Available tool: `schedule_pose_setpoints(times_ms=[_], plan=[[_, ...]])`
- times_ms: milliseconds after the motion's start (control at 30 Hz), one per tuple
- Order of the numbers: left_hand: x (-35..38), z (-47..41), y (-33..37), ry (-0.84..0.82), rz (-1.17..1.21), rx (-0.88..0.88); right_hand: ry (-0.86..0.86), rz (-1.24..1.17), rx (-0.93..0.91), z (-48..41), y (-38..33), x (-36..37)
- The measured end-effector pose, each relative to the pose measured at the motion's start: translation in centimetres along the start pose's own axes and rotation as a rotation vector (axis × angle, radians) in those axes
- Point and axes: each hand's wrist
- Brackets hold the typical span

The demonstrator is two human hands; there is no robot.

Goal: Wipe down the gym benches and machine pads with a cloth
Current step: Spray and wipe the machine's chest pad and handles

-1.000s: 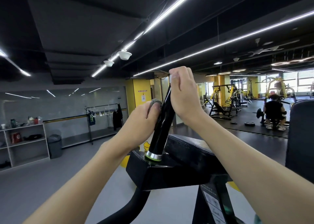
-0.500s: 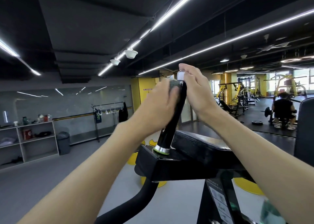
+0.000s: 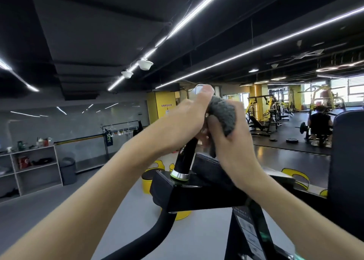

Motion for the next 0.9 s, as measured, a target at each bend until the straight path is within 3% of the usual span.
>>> schedule_pose_setpoints(times_ms=[100,233,333,567,633,700,767,833,900], plan=[[-0.8,-1.3,-1.7,0.330,-0.216,0.103,0.169,0.104,0.066,-2.1,1.6,-1.1],[0.8,-2.9,-4.2,0.172,-0.112,0.072,0.170,0.249,-0.012,-3.6,2.5,1.2],[2.0,-2.6,-4.8,0.223,-0.076,0.058,0.168,0.346,-0.091,-2.6,3.0,2.3],[3.0,-2.9,-5.5,0.309,0.047,0.141,-0.165,0.432,-0.061,3.5,3.3,1.6],[3.0,-2.8,-5.6,0.318,0.038,0.122,-0.349,0.472,-0.006,4.9,3.2,1.0],[3.3,-3.0,-5.1,0.364,-0.012,0.056,-0.417,0.489,0.007,5.5,3.1,0.1],[4.1,-3.3,-4.1,0.500,-0.281,0.018,-0.301,0.465,0.031,5.1,3.0,-1.0],[5.6,-3.5,-2.6,0.655,-0.555,0.162,-0.155,0.449,0.076,4.4,3.1,-2.6],[7.7,-4.4,-0.8,0.674,-0.534,0.336,-0.052,0.420,0.115,3.6,2.9,-4.8]])
Point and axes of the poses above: each hand's wrist, its own z-axis away from the middle knuckle, its own x-axis out of the palm, y = z × x, and after that the axes turned 7 degrees about x, right-handed
